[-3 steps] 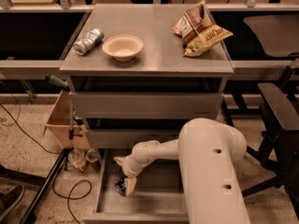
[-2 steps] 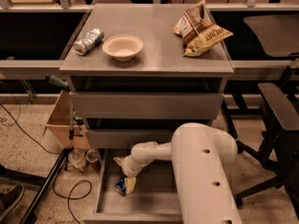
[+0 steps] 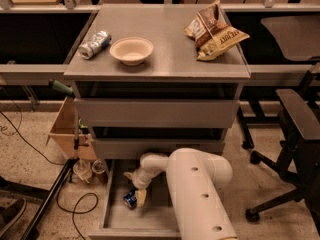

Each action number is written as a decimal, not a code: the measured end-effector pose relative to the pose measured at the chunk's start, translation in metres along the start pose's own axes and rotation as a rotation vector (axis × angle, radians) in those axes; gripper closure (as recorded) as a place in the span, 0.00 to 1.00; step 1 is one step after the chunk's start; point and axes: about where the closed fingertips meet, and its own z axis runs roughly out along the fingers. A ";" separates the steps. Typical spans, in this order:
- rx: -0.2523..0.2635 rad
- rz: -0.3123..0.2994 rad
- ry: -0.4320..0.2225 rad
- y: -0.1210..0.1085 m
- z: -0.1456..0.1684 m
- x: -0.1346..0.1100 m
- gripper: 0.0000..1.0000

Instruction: Pick pepsi can from bottom drawer and place on counter

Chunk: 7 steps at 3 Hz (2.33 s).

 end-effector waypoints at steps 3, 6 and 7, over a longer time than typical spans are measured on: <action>-0.050 0.069 -0.038 0.034 0.042 0.018 0.05; -0.058 0.079 -0.060 0.038 0.041 0.015 0.66; -0.020 0.100 -0.063 0.042 0.035 0.023 0.90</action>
Offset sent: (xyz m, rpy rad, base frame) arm -0.0258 -0.0131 -0.0545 0.0021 0.0866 -0.0541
